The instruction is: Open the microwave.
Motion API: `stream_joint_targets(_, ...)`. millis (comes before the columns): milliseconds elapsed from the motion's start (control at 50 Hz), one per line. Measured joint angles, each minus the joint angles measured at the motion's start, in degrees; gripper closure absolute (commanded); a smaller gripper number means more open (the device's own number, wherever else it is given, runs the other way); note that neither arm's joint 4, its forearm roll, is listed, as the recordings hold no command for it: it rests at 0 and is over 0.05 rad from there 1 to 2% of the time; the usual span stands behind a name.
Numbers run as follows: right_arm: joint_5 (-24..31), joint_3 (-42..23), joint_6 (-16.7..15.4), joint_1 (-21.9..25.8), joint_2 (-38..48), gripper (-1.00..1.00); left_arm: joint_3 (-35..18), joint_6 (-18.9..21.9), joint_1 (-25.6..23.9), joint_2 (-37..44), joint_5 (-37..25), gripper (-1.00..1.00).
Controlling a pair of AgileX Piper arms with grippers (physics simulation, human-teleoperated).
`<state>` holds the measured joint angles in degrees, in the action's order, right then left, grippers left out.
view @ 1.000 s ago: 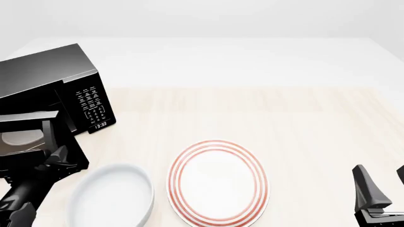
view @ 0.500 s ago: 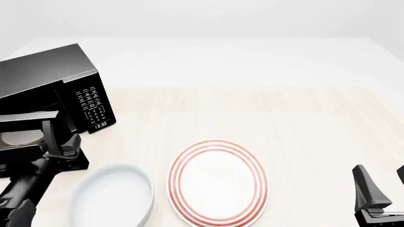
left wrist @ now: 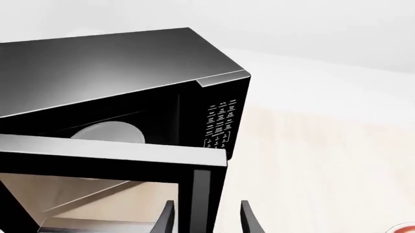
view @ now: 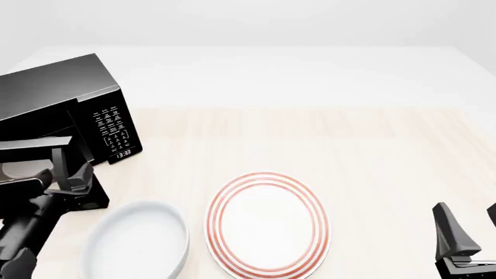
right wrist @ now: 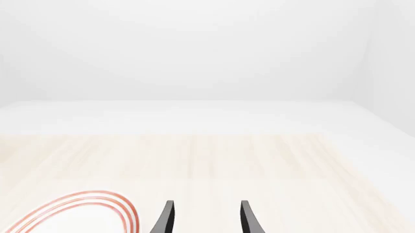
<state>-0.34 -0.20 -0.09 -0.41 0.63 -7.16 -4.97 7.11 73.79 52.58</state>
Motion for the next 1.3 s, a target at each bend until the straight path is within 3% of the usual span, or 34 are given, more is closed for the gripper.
stream_joint_targets(260, 0.0, 0.0, 0.0, 0.0, 0.0, -1.0, 0.7, 0.93, -0.35, -8.7, -7.19, -1.0)
stream_joint_targets(620, 0.0, 0.0, 0.0, 0.0, 0.0, -1.0, -0.2, 2.98, -0.55, -24.63, -21.93, -1.0)
stream_joint_targets(1060, 0.0, 0.0, 0.0, 0.0, 0.0, -1.0, -4.71, 4.73, -0.71, -43.87, -42.16, -1.0)
stream_joint_targets(1300, 0.0, 0.0, 0.0, 0.0, 0.0, -1.0, -9.05, 5.64, -0.52, -50.08, -50.4, -1.0)
